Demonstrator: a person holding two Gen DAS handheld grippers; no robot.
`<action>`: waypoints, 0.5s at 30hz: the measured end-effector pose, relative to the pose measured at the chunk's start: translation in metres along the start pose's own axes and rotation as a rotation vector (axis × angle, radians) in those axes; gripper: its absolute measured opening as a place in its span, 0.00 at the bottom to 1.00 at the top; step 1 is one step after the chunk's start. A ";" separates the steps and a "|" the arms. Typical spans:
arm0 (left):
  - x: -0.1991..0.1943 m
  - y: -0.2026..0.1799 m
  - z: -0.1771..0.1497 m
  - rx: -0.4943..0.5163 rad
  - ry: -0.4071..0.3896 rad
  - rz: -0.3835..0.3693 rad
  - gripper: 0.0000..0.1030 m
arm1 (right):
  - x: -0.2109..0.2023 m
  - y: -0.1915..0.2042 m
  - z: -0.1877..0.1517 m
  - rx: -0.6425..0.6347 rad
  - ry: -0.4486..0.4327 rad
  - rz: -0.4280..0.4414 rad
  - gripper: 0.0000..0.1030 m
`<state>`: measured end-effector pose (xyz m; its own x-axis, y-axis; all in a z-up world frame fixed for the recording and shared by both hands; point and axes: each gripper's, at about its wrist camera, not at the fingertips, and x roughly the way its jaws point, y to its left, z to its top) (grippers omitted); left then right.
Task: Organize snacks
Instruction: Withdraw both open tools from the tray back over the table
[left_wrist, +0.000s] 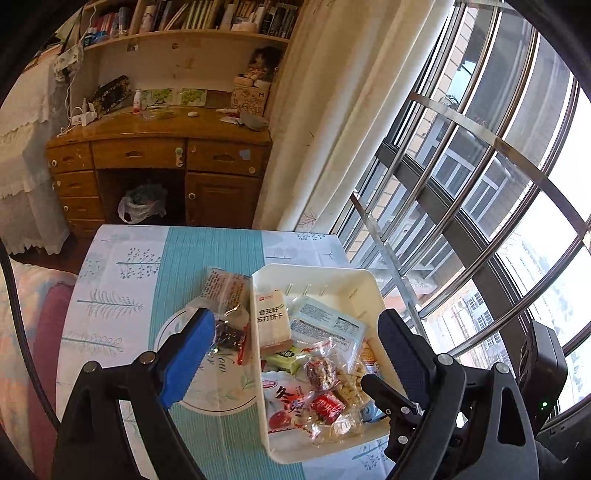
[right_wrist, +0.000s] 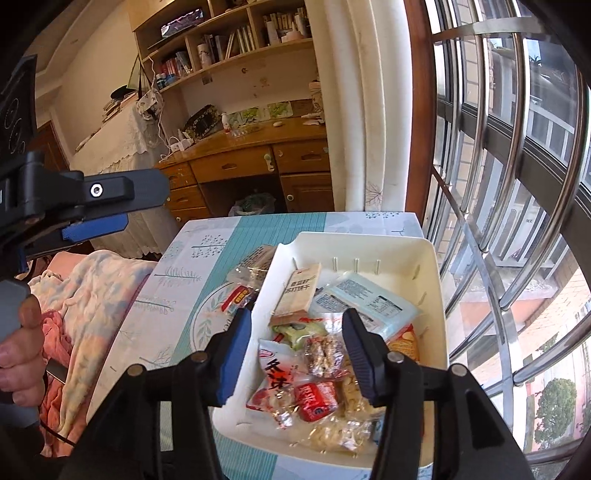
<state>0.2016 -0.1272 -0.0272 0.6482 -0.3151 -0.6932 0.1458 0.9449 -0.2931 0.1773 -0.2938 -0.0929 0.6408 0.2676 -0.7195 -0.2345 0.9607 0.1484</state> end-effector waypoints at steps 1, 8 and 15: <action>-0.004 0.005 -0.001 -0.003 -0.003 0.005 0.87 | 0.000 0.004 -0.001 -0.001 0.003 0.001 0.53; -0.030 0.042 -0.006 -0.034 -0.017 0.029 0.87 | 0.003 0.037 -0.002 0.006 0.009 0.013 0.60; -0.053 0.087 -0.004 -0.039 -0.018 0.043 0.87 | 0.010 0.072 0.000 0.044 0.022 0.012 0.62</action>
<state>0.1769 -0.0286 -0.0189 0.6664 -0.2721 -0.6942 0.0885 0.9533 -0.2887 0.1665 -0.2219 -0.0893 0.6216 0.2780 -0.7324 -0.2098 0.9598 0.1862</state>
